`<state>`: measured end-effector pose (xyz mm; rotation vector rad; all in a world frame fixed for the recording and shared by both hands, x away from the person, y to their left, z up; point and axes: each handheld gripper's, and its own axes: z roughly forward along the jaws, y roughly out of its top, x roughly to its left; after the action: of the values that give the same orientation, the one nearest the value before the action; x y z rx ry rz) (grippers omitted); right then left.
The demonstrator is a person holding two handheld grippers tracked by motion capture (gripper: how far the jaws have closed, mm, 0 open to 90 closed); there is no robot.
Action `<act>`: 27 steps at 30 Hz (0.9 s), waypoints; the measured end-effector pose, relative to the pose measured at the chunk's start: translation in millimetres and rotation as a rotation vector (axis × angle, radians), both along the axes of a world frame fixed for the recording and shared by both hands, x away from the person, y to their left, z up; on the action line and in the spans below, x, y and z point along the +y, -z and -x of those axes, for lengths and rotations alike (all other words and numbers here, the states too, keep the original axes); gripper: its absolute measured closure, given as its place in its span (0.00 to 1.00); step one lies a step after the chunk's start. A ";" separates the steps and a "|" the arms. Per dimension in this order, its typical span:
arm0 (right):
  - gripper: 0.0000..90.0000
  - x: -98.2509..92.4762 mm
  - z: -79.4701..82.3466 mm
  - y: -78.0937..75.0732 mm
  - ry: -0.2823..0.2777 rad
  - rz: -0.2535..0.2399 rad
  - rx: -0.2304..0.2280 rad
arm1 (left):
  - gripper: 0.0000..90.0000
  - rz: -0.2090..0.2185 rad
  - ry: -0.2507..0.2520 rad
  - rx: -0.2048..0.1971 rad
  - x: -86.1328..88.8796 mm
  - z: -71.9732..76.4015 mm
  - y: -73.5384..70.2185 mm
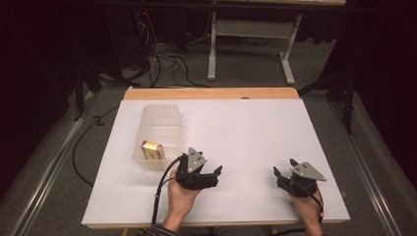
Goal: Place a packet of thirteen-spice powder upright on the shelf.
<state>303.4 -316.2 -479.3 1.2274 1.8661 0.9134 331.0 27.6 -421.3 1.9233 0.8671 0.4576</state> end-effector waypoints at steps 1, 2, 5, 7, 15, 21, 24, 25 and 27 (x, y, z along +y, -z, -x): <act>0.37 0.0 0.1 0.0 0.001 -0.001 0.000 | 0.24 -0.004 -0.002 -0.001 -0.6 -0.4 0.8; 0.37 0.1 0.1 0.0 0.004 -0.004 0.002 | 0.24 -0.003 -0.002 0.002 -1.6 -1.1 2.3; 0.37 0.0 0.1 0.0 0.001 -0.002 0.000 | 0.24 -0.003 -0.005 0.001 -2.6 -2.0 4.7; 0.37 0.1 0.1 0.0 0.001 0.000 0.000 | 0.24 -0.002 -0.008 0.005 -2.9 -3.2 7.6; 0.37 0.1 -0.1 0.1 0.000 0.001 0.000 | 0.24 0.003 -0.023 0.020 -3.4 -8.3 17.1; 0.37 0.2 -0.1 0.1 -0.003 0.007 0.001 | 0.24 -0.009 -0.038 0.016 -4.6 -11.9 23.1; 0.37 0.1 -0.1 0.0 0.000 0.003 0.002 | 0.24 -0.018 -0.045 0.020 -5.4 -13.8 28.5; 0.37 0.1 0.0 0.0 -0.001 0.004 0.002 | 0.24 -0.020 -0.047 0.018 -5.5 -14.0 29.8; 0.37 0.2 0.0 0.0 -0.001 0.007 0.003 | 0.24 -0.020 -0.058 0.012 -5.9 -14.8 33.5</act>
<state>303.4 -316.0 -479.3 1.2252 1.8709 0.9054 345.8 21.7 -454.7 1.9253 0.9306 0.4915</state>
